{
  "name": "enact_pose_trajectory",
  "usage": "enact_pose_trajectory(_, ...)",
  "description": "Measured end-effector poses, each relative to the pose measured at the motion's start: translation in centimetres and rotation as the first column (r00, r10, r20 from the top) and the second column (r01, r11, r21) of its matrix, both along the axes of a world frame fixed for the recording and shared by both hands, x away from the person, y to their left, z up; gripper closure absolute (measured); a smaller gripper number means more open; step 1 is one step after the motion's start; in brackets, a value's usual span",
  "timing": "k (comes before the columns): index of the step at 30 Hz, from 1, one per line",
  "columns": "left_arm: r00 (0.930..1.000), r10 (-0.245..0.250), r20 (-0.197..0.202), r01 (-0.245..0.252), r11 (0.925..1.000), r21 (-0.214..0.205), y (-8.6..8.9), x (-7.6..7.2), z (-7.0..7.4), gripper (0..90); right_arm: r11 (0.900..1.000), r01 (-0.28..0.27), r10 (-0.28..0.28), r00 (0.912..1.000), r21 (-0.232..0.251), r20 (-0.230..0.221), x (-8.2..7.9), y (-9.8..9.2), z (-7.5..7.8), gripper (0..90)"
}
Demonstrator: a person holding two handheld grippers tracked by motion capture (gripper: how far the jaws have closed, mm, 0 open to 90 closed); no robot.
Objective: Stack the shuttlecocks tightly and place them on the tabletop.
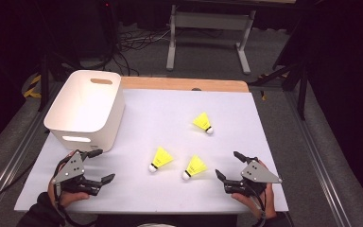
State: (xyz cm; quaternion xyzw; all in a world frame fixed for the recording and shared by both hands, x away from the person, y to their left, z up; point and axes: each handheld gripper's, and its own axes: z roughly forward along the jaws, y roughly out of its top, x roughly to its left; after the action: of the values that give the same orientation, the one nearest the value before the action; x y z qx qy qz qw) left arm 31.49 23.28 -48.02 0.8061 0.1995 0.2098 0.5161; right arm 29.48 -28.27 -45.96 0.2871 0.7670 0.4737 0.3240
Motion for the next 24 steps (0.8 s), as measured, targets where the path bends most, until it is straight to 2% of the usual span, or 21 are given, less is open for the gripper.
enact_pose_trajectory(3, 1.0, -0.002, -0.004, 0.002, 1.0, 0.006, -0.2, 0.0, 0.0, 10.2, 1.0, 0.005, -0.005, 1.0, -0.003, 0.005, 0.0, -0.2, 0.1, 14.7)
enact_pose_trajectory(5, 1.0, 0.001, -0.008, -0.001, 1.0, -0.001, -0.3, 0.0, 0.0, 10.2, 0.9999, 0.001, -0.001, 1.0, 0.017, 0.001, -0.1, -0.5, 0.3, 14.7)
enact_pose_trajectory(10, 0.9998, -0.005, -0.02, 0.005, 1.0, 0.001, -0.5, 0.0, -0.1, 11.0, 0.9999, 0.015, -0.015, 0.9997, 0.003, -0.018, 0.0, -0.6, 0.3, 14.7)
enact_pose_trajectory(13, 0.9997, -0.012, -0.022, 0.013, 0.9996, 0.024, -0.9, 0.0, 0.0, 11.7, 0.9999, 0.014, -0.014, 0.9994, 0.003, -0.031, 0.2, -0.5, 0.3, 14.7)
enact_pose_trajectory(18, 0.9987, -0.018, -0.048, 0.02, 0.9993, 0.032, -1.6, -0.1, -0.1, 12.1, 1.0, -0.002, 0.002, 0.9989, -0.006, -0.047, 0.3, -0.3, 0.1, 14.9)
enact_pose_trajectory(20, 0.9981, -0.027, -0.056, 0.029, 0.9993, 0.024, -1.9, 0.0, -0.1, 12.4, 1.0, -0.004, 0.003, 0.9986, -0.009, -0.053, 0.3, -0.2, 0.0, 15.0)
enact_pose_trajectory(24, 0.9944, -0.045, -0.096, 0.047, 0.9988, 0.017, -3.4, 0.5, 0.3, 12.4, 0.9998, -0.008, 0.006, 0.9978, -0.019, -0.066, 0.4, -0.1, -0.1, 15.3)
